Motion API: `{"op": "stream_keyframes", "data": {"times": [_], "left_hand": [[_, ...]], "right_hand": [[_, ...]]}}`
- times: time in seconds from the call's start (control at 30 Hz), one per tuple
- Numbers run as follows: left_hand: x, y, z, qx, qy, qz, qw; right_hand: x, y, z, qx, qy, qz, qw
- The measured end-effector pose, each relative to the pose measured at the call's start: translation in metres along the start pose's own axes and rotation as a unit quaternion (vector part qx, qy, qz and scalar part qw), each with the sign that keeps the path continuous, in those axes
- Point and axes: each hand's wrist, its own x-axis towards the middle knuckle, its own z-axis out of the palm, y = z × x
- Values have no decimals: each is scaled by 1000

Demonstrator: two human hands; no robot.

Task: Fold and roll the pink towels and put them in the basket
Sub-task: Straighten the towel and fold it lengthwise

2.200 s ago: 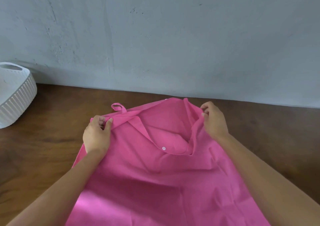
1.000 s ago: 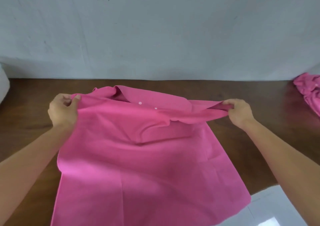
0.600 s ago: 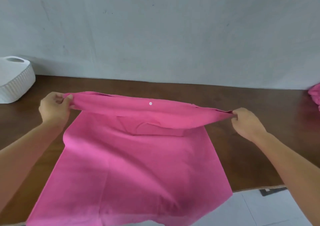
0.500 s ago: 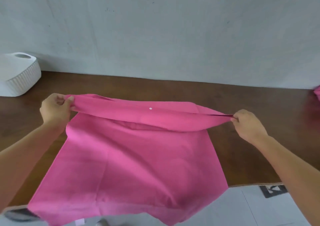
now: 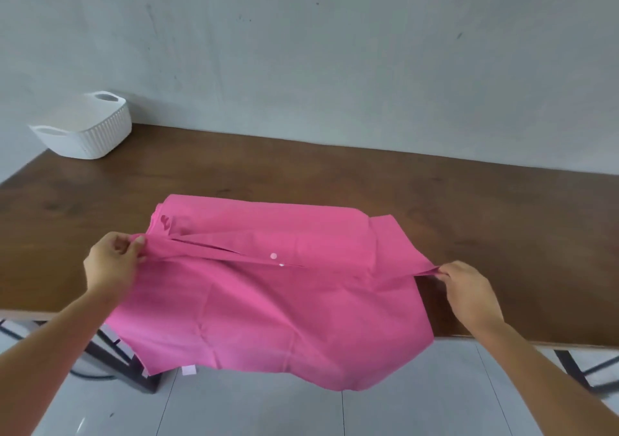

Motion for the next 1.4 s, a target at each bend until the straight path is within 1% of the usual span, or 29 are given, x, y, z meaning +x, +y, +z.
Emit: {"op": "stream_keyframes", "data": {"times": [0.13,0.3,0.43,0.5,0.63,0.7,0.8,0.93,1.0,1.13,1.2,1.23,1.3,1.4], "left_hand": [[-14,-16,-13,-13,-14,5,1000],[-29,-19,-32,-24,-20,18,999],[-36,-37,-50,-36,-31,15,999],[-43,-43,-62,-28,-38,25,999],[-50,-63,-91,-9,-41,57,997],[-49,-80,-104,-13,-61,48,997],[-51,-107,-122,-5,-78,36,996],[-56,-142,-149,-12,-82,-9,996],[-57,-153,-163,-4,-72,-15,997],[-59,-150,-185,-7,-39,-21,999],[-58,-150,-191,-10,-36,-23,999],[-57,-152,-193,-17,-36,-27,999],[-57,-156,-196,-38,-31,-31,998],[-57,-158,-201,-62,-46,-20,997]], "right_hand": [[-23,0,12,-12,43,-43,998],[-56,-6,28,-27,54,-45,997],[-88,-20,32,-9,102,-45,994],[-105,-30,30,-10,123,-46,991],[-143,-49,28,-32,133,-37,990],[-159,-55,30,-44,121,-32,991],[-181,-66,29,-46,82,-11,995],[-205,-85,22,-52,56,-9,997],[-213,-93,17,-61,37,-10,997],[-211,-107,9,-78,31,-17,996],[-210,-120,4,-107,26,-33,993],[-210,-125,2,-106,25,-25,994],[-209,-134,-1,-86,11,21,996],[-206,-133,-1,-35,51,33,998]]}}
